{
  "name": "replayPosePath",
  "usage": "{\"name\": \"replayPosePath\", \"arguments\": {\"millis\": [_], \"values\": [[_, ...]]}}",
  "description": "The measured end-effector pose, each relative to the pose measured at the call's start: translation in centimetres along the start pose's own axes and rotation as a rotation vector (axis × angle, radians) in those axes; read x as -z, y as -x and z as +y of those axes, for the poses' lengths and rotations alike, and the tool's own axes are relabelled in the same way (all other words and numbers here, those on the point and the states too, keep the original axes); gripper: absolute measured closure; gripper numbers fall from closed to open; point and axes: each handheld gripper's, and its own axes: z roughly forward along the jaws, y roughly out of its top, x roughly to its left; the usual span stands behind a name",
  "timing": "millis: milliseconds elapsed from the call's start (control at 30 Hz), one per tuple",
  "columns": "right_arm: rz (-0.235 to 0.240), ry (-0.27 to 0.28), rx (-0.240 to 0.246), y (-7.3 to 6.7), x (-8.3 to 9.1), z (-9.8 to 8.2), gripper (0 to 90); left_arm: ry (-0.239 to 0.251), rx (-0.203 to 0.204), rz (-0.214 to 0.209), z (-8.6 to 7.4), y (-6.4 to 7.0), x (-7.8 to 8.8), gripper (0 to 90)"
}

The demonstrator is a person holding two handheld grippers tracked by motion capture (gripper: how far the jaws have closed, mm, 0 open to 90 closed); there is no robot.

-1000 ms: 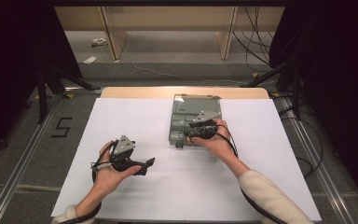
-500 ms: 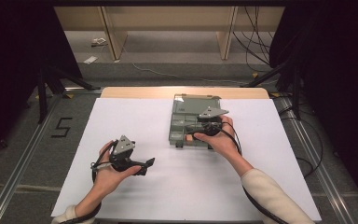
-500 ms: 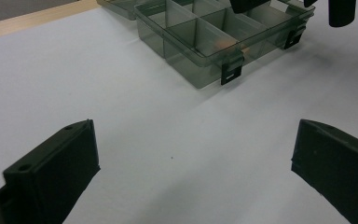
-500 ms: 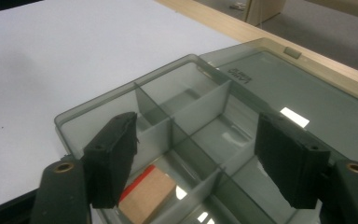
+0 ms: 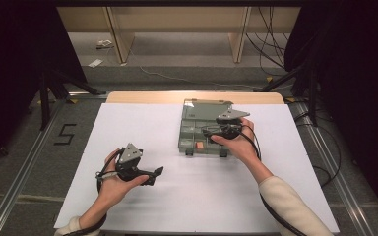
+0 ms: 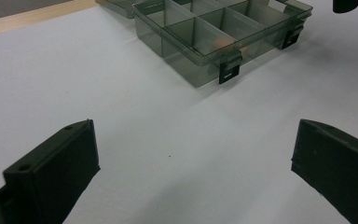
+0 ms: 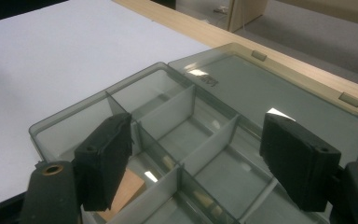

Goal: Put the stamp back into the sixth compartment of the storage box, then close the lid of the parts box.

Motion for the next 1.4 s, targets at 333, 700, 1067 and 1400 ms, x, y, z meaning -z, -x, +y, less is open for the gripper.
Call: {"name": "replayPosePath", "arguments": {"millis": [333,700,1067,1400], "values": [[-0.021,0.022,-0.012,0.7,0.8,0.3,26.3,0.0,0.004,0.0,0.0,-0.1,0.0,0.0],[-0.029,0.029,-0.017,1.0,1.0,0.3,26.5,0.0,0.006,0.0,0.0,-0.2,0.0,0.0],[-0.05,0.046,-0.037,1.8,1.6,0.3,26.8,0.006,0.008,0.009,0.1,-0.3,-0.1,0.0],[-0.063,0.055,-0.071,3.6,2.1,-0.3,28.0,0.007,0.02,0.026,0.3,-0.3,-0.5,0.0]]}}
